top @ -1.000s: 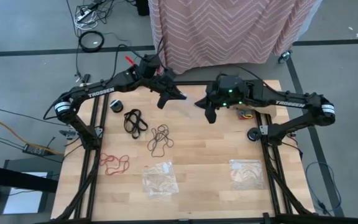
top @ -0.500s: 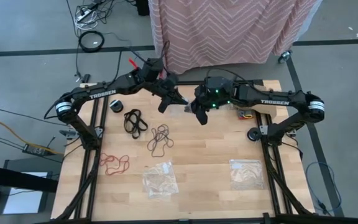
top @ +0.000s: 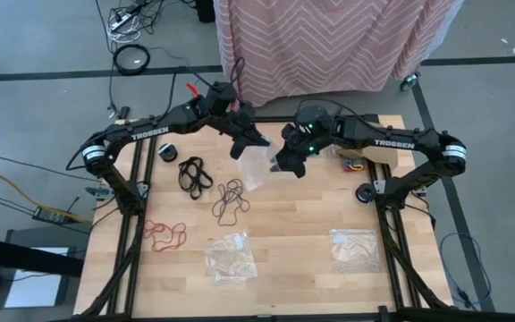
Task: Sort rubber bands
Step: Open the bottom center transparent zip bag
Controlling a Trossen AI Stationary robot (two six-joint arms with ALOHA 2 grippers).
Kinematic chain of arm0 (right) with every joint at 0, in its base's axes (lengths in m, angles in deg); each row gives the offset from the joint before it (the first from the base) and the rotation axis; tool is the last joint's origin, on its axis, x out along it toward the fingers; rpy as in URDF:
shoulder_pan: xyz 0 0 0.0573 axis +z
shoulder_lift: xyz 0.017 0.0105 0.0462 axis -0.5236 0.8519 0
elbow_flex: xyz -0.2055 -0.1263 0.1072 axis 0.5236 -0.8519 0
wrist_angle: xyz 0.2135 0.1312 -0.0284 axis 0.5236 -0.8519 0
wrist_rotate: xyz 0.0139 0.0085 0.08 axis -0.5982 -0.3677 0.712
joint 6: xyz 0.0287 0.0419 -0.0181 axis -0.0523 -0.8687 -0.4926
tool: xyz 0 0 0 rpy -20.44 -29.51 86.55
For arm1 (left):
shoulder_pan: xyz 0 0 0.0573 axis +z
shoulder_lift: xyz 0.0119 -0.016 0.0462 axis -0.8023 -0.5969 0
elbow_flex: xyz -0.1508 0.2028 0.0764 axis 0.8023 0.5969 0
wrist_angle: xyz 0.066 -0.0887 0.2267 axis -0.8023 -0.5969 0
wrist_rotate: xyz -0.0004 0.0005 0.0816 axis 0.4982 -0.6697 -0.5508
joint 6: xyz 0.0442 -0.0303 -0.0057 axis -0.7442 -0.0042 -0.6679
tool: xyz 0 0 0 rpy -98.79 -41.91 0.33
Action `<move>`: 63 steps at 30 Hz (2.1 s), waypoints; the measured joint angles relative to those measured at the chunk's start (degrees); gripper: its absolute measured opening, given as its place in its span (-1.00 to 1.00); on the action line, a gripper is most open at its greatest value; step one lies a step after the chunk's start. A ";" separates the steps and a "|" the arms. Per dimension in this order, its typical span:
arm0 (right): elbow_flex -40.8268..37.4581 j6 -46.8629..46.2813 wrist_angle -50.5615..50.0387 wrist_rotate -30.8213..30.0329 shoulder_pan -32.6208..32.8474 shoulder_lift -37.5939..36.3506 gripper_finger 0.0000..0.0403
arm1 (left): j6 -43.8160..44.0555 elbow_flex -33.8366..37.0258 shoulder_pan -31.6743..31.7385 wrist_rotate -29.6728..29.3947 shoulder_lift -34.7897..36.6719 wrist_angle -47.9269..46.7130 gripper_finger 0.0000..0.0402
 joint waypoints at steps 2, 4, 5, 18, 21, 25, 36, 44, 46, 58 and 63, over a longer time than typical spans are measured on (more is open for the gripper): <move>0.00 -0.55 0.08 0.25 -0.09 -0.02 0.18 | 0.00 0.00 -0.02 0.27 0.00 -0.01 -1.00; 0.00 -0.63 0.89 0.25 -0.09 0.00 0.16 | 0.00 0.00 0.01 0.42 0.00 -0.02 -1.00; 0.00 -0.61 1.23 0.27 -0.13 0.00 0.16 | 0.00 0.00 0.02 0.40 0.00 -0.01 -1.00; 0.00 -1.15 9.45 -1.19 -2.86 0.00 0.19 | 1.00 -0.02 -1.31 1.20 -0.52 0.63 -1.00; -0.02 -1.04 9.63 -0.75 -3.65 0.00 0.17 | 1.14 -0.02 -2.24 1.99 -1.51 1.10 -1.00; -0.02 -1.03 10.13 0.55 -4.11 0.64 0.16 | 2.73 -0.02 -3.43 3.58 -3.38 3.50 -1.00; -0.04 -3.43 11.23 3.02 -3.85 4.61 0.16 | 7.11 0.02 -4.74 6.73 -6.64 7.43 -1.00; -0.04 -2.60 13.89 2.25 -4.02 4.24 0.13 | 5.79 -0.04 -4.74 7.34 -6.52 4.11 -1.00; -0.04 -2.57 14.33 2.37 -3.96 4.24 0.10 | 5.82 -0.04 -4.74 8.21 -6.51 4.21 -1.00; -0.04 -2.53 15.05 2.39 -3.89 4.17 -0.01 | 6.08 -0.04 -4.74 8.71 -6.51 4.31 -1.00; -0.04 -2.55 15.20 2.37 -3.89 4.15 -0.01 | 6.33 -0.04 -4.80 8.90 -6.51 4.21 -1.00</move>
